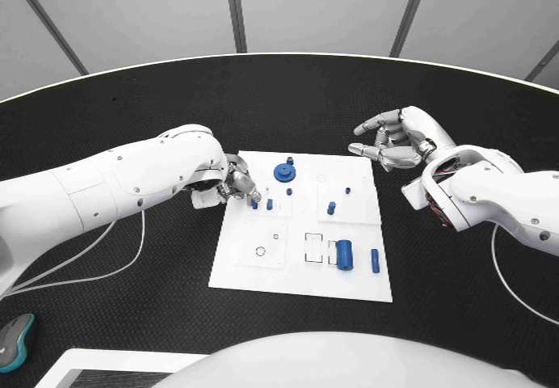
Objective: Assemble the parts on the task board
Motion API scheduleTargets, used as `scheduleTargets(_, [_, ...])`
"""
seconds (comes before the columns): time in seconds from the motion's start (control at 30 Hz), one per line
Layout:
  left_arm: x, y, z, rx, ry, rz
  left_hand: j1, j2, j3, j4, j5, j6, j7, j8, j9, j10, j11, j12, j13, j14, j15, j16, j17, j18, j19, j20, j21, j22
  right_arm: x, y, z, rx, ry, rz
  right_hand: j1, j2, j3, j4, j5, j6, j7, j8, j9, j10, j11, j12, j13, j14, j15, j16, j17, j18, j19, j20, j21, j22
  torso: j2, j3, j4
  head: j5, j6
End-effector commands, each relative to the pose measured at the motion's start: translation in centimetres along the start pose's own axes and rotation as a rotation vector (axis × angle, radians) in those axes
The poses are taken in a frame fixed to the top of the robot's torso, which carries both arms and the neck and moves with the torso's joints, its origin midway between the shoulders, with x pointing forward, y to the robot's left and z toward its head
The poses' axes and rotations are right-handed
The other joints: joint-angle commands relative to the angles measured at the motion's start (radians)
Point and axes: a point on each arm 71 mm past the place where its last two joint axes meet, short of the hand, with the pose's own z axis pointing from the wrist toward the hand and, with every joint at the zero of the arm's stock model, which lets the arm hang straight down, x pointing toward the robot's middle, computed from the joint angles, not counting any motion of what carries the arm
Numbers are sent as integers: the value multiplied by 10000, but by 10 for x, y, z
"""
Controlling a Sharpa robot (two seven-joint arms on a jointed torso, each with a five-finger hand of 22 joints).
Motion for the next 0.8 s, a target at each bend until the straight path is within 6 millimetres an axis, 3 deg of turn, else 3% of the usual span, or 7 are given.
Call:
scheduleTargets(0.03, [0,0,0,-31,23,10,185,268,253,-225,-45,259,-315,12,3,669,-593,49,8,925,-64,34,2245,-109,27,-49,26,4,0,0,0,2,-2,0,-68,61,-54,-6,63,55,-15,30,-9,58,17,55,4,93,-55,-15,9,122,76,-1,-57,4,-2,-3,2,-8,0])
scheduleTargets(0.4, [-1,3,1,-225,206,-7,55,22,-3,-153,-208,265,-331,11,6,740,-594,224,322,910,-63,17,2187,-96,3,-46,-29,-78,0,0,0,1,-11,-2,-68,61,-54,-6,63,55,-15,30,-9,58,17,55,4,93,-55,-15,9,122,76,-1,-57,4,-8,-8,1,-26,0])
scheduleTargets(0.47, [-1,4,1,-253,241,2,-151,-209,-407,25,-241,274,-394,5,2,725,-626,230,340,901,-84,8,2156,-94,1,-54,-49,-93,0,0,0,2,-14,-3,-70,60,-57,-6,67,54,-15,31,-11,51,17,44,-10,88,-55,-36,-12,130,64,-1,-106,-31,-9,-8,4,-27,0])
scheduleTargets(0.8, [-2,8,1,-236,77,-157,-637,-507,-1805,983,-445,492,-452,-169,-163,681,-679,271,440,905,-132,10,2168,-102,32,-110,-78,-81,0,0,0,4,-24,-8,-70,60,-57,-6,67,54,-15,31,-11,51,17,44,-10,88,-55,-36,-12,130,64,-1,-106,-31,-6,-15,5,-28,0])
